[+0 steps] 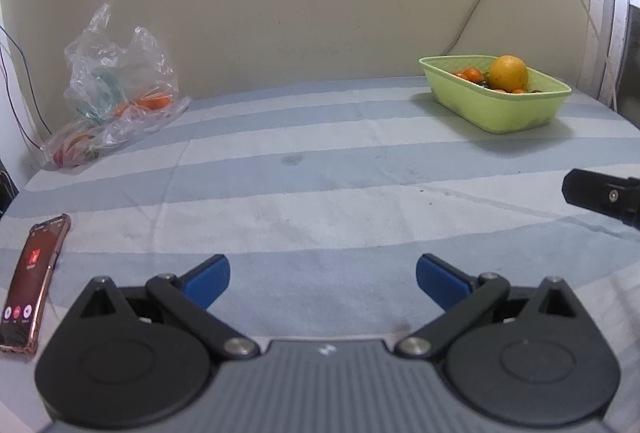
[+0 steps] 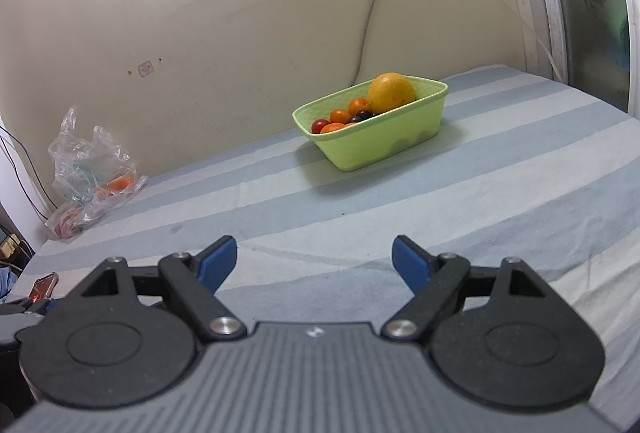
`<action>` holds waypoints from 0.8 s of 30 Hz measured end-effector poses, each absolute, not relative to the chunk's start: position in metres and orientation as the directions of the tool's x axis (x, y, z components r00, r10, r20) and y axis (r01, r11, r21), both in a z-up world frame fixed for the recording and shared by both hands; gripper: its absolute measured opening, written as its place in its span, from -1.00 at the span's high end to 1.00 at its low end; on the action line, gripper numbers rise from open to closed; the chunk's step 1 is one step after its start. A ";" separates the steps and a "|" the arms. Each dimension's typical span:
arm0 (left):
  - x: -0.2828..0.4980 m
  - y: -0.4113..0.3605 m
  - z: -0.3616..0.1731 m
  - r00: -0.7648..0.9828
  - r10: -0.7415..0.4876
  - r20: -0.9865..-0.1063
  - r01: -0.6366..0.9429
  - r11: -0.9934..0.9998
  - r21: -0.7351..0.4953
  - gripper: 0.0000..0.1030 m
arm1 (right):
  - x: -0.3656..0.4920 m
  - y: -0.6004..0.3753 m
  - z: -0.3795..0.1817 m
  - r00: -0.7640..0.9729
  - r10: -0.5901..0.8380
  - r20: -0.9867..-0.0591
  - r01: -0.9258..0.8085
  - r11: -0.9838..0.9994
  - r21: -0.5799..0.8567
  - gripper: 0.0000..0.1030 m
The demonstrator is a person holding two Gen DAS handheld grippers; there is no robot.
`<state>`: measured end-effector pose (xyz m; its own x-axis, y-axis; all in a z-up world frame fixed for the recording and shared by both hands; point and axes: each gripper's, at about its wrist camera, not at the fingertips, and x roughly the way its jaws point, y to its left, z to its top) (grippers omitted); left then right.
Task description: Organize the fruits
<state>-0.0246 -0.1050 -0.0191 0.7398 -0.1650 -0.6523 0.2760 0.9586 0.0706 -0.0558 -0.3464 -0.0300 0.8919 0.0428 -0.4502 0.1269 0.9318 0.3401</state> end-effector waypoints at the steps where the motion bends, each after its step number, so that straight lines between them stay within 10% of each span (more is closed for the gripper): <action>1: -0.024 -0.104 -0.018 0.738 -0.172 -0.653 0.278 0.959 0.062 -1.00 | -0.056 -0.347 -0.030 0.892 0.042 -0.449 0.128 0.932 0.340 -0.68; 24: -0.034 -0.100 0.005 0.767 -0.205 -0.608 0.290 0.956 0.043 -1.00 | -0.068 -0.348 -0.021 0.913 0.007 -0.408 0.139 0.935 0.328 -0.68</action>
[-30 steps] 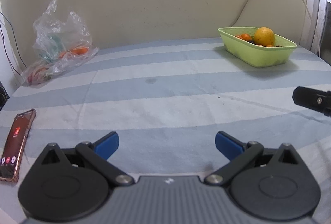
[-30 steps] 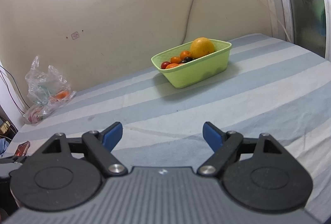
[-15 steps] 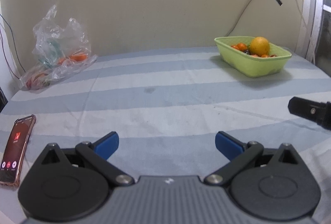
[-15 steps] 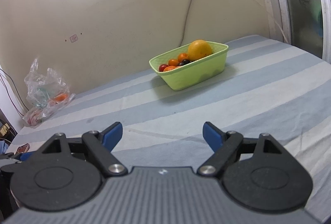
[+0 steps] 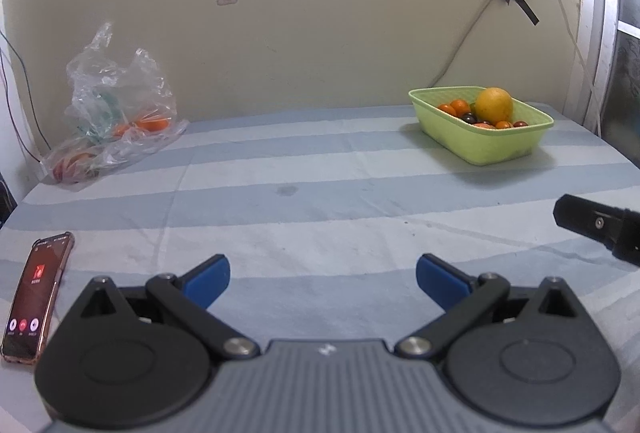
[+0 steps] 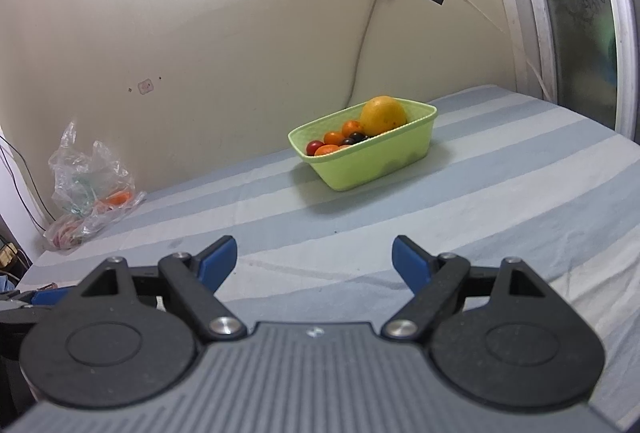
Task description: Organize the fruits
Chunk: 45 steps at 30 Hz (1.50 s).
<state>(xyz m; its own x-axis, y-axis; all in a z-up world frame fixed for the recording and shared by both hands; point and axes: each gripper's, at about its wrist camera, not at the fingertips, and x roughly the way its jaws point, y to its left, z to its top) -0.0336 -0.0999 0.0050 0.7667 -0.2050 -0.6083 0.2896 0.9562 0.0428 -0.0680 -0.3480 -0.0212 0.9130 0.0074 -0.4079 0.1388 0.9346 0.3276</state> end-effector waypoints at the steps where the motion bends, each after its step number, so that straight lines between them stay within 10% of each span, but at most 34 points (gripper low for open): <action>1: -0.034 -0.099 0.005 0.768 -0.203 -0.608 0.288 0.957 0.044 -1.00 | -0.068 -0.348 -0.021 0.913 0.007 -0.407 0.139 0.935 0.326 -0.68; 45: -0.023 -0.098 -0.001 0.731 -0.184 -0.657 0.269 0.963 0.029 -1.00 | -0.064 -0.338 -0.025 0.903 0.020 -0.429 0.127 0.942 0.312 -0.68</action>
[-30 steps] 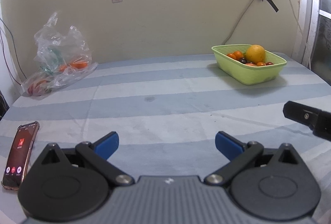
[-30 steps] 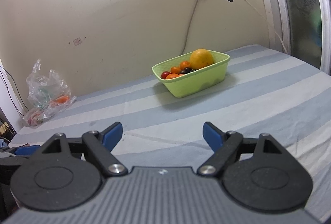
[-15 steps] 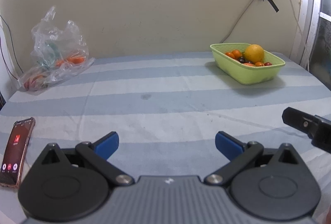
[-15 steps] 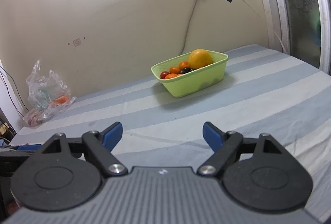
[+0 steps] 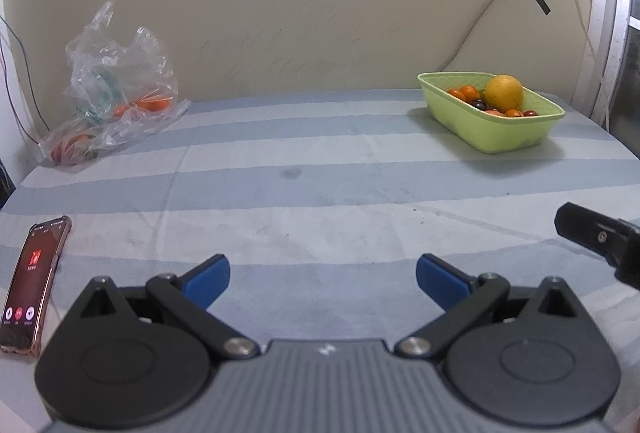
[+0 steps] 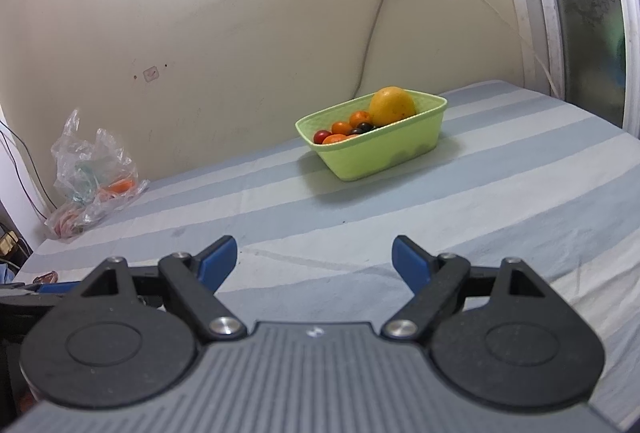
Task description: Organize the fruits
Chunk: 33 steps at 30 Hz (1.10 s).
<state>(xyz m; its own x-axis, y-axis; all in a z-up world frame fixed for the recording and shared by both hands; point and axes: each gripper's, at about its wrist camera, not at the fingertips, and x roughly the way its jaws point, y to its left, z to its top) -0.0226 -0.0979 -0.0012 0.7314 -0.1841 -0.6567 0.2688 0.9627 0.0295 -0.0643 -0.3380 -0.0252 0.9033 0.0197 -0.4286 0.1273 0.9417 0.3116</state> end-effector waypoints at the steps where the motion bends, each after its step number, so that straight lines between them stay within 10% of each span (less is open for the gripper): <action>1: -0.022 -0.098 -0.002 0.730 -0.183 -0.659 0.268 0.963 0.030 -1.00 | -0.064 -0.338 -0.026 0.902 0.022 -0.432 0.127 0.941 0.313 -0.68; 33: -0.025 -0.099 -0.004 0.730 -0.183 -0.658 0.273 0.961 0.037 -1.00 | -0.065 -0.336 -0.029 0.903 0.021 -0.430 0.125 0.943 0.309 -0.68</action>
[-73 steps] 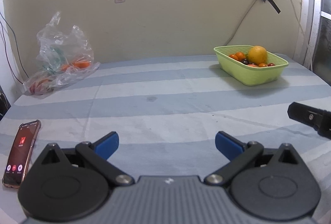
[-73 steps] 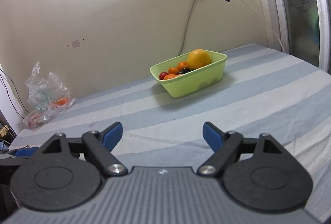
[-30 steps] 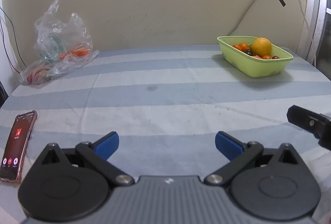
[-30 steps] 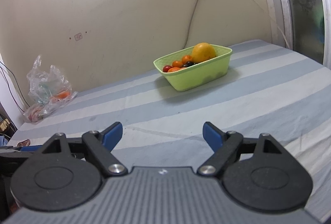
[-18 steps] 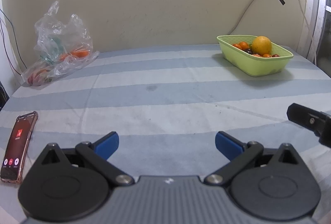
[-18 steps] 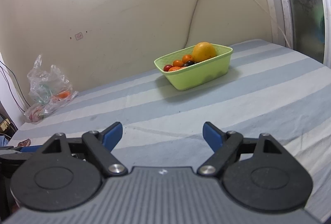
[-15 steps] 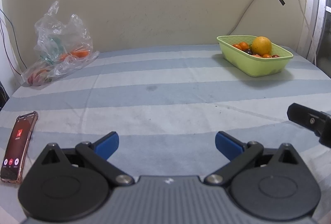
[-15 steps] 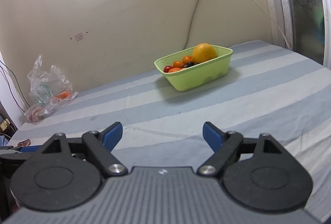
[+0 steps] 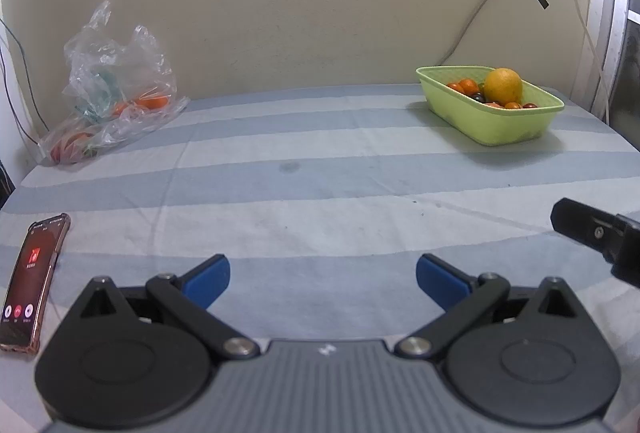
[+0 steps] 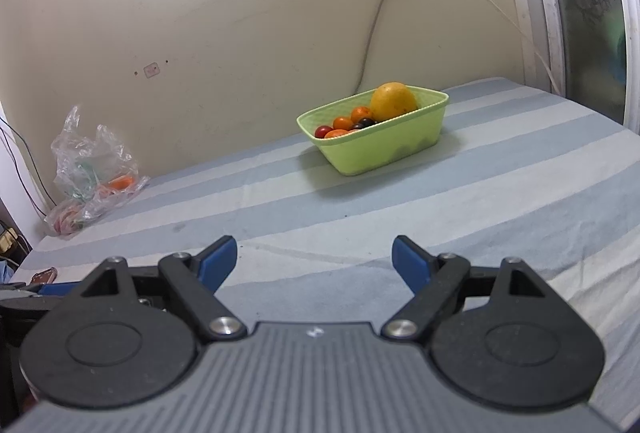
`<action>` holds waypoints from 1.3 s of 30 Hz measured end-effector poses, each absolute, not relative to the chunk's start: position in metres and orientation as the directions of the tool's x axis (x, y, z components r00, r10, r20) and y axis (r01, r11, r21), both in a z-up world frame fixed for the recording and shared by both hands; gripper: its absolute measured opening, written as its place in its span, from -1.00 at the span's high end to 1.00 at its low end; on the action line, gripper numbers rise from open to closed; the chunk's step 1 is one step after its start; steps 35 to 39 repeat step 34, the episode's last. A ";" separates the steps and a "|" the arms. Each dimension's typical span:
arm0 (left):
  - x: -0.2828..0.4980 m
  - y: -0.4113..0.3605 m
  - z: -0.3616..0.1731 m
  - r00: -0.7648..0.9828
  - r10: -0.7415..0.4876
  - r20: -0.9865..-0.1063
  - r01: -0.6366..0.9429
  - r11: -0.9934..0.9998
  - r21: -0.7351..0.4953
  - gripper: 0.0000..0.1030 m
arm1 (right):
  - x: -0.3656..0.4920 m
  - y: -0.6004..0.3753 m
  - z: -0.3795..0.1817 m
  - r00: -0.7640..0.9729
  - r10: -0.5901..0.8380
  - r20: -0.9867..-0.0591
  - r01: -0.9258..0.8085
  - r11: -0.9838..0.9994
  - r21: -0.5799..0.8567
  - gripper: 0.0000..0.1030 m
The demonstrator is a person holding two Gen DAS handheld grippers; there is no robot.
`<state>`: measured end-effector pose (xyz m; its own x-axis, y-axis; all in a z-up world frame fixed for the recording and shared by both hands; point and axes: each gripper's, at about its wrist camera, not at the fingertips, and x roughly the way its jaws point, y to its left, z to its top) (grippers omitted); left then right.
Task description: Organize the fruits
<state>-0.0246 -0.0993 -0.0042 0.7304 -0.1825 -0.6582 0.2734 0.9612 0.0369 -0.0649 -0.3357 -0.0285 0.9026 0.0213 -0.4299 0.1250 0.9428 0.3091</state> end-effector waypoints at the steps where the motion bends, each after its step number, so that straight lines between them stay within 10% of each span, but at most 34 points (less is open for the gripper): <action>1: -0.025 -0.099 -0.004 0.731 -0.182 -0.658 0.272 0.962 0.036 -1.00 | -0.065 -0.335 -0.029 0.903 0.021 -0.430 0.124 0.943 0.307 -0.68; 39: -0.030 -0.102 -0.004 0.739 -0.230 -0.634 0.304 0.953 0.008 -1.00 | -0.065 -0.338 -0.030 0.905 0.018 -0.426 0.128 0.942 0.311 -0.68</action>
